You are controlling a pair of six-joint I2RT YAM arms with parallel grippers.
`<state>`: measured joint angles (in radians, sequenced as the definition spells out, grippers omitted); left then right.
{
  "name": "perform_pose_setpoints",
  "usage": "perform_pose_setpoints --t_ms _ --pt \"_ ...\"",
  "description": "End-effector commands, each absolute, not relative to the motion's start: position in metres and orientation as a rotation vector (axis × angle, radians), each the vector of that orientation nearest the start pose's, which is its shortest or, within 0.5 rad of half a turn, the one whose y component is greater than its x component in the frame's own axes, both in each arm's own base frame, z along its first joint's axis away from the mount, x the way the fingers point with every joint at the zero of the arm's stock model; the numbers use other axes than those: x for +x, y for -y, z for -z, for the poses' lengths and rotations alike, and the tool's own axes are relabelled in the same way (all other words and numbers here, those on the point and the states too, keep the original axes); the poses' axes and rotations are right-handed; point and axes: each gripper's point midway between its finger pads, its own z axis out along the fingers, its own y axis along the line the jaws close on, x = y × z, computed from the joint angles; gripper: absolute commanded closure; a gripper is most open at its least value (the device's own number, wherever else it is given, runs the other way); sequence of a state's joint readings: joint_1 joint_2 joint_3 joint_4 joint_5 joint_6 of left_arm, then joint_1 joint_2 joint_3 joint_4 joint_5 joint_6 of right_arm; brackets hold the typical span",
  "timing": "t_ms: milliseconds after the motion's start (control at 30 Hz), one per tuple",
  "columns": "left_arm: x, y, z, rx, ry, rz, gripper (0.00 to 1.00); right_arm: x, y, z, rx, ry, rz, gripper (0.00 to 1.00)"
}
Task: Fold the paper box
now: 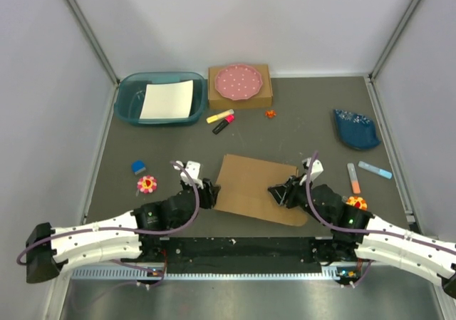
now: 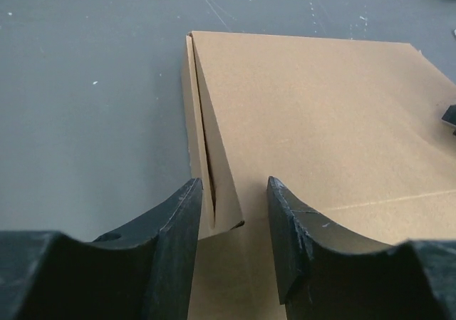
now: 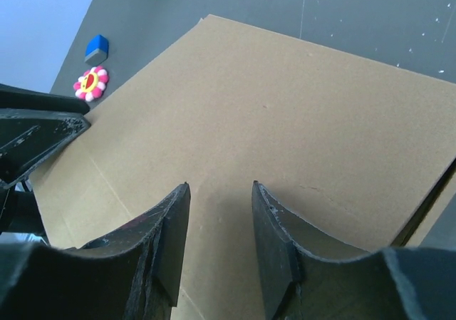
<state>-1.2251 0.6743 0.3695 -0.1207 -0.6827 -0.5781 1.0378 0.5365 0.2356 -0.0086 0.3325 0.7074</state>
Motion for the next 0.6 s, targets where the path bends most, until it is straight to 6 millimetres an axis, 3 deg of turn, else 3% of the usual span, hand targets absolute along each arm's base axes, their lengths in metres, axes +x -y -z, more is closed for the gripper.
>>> perform_pose_setpoints --t_ms 0,200,433,567 --pt "0.174 0.235 -0.133 0.213 -1.924 0.679 0.55 0.137 -0.197 -0.061 -0.158 -2.217 -0.75 0.59" --pt "0.17 0.238 -0.097 0.249 -2.02 0.632 0.56 0.151 -0.191 -0.11 -0.058 -2.117 -0.755 0.49" --pt "0.17 0.228 -0.078 0.22 -2.054 0.584 0.56 0.154 -0.146 -0.159 0.119 -2.051 -0.672 0.29" --pt "0.17 0.223 -0.075 0.191 -2.057 0.571 0.55 0.145 -0.129 -0.158 0.183 -2.086 -0.662 0.27"
